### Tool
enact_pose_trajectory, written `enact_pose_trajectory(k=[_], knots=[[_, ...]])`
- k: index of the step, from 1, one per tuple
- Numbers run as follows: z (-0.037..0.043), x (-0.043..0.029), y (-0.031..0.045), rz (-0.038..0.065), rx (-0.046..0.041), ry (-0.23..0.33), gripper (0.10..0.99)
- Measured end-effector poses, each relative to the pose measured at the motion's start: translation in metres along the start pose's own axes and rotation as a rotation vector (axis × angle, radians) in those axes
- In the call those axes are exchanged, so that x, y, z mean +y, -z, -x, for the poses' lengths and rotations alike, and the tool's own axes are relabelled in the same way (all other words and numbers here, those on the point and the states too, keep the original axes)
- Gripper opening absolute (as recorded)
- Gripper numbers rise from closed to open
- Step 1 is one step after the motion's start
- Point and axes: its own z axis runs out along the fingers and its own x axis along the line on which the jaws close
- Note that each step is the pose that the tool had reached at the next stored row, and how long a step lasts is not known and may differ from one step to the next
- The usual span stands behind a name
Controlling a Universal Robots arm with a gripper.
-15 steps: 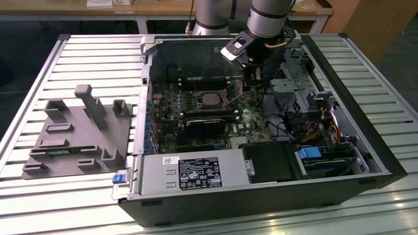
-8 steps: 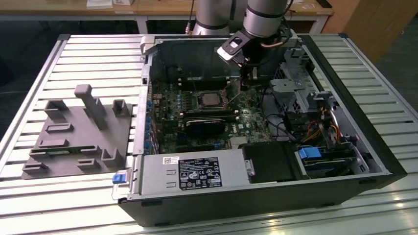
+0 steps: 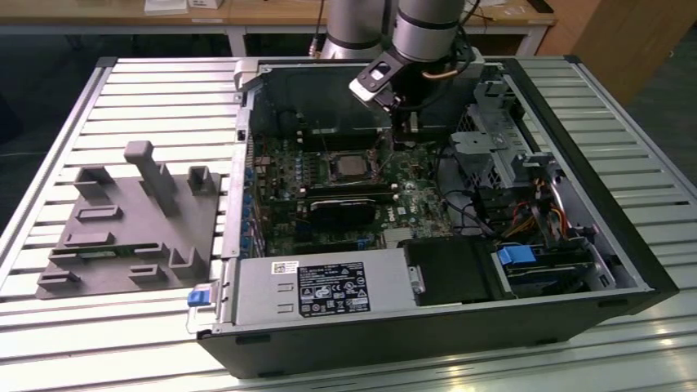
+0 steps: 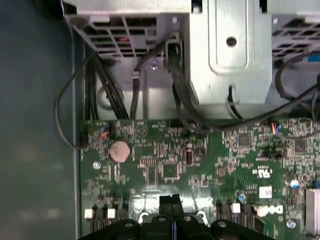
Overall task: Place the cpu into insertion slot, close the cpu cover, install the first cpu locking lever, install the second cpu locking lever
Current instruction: 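Close the cpu cover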
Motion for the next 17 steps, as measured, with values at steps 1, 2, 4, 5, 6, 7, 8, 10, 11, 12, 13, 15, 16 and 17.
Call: enact_pose_trajectory(k=[1, 2, 4, 5, 6, 7, 8, 10, 11, 12, 13, 15, 16, 17], knots=[[0.0000, -0.0029, -0.0001, 0.003, 0.0001, 0.000, 0.102], [0.0000, -0.0055, -0.0001, 0.006, 0.0002, 0.000, 0.102], [0.0000, -0.0103, -0.0002, 0.011, 0.0003, -0.001, 0.102], [0.0000, -0.0128, -0.0002, 0.013, 0.0004, -0.001, 0.102], [0.0000, -0.0154, -0.0003, 0.016, 0.0005, -0.001, 0.102], [-0.0001, -0.0181, -0.0003, 0.019, 0.0007, -0.001, 0.102], [-0.0001, -0.0209, -0.0004, 0.022, 0.0007, -0.001, 0.102], [-0.0002, -0.0261, -0.0005, 0.027, 0.0009, -0.001, 0.102], [-0.0003, -0.0286, -0.0005, 0.029, 0.0010, -0.001, 0.102], [-0.0003, -0.0308, -0.0006, 0.031, 0.0011, -0.001, 0.102], [-0.0003, -0.0325, -0.0006, 0.033, 0.0012, -0.001, 0.102], [-0.0004, -0.0345, -0.0007, 0.035, 0.0013, -0.001, 0.102], [-0.0004, -0.0353, -0.0007, 0.036, 0.0013, -0.001, 0.102], [-0.0004, -0.0362, -0.0007, 0.037, 0.0013, -0.001, 0.102]])
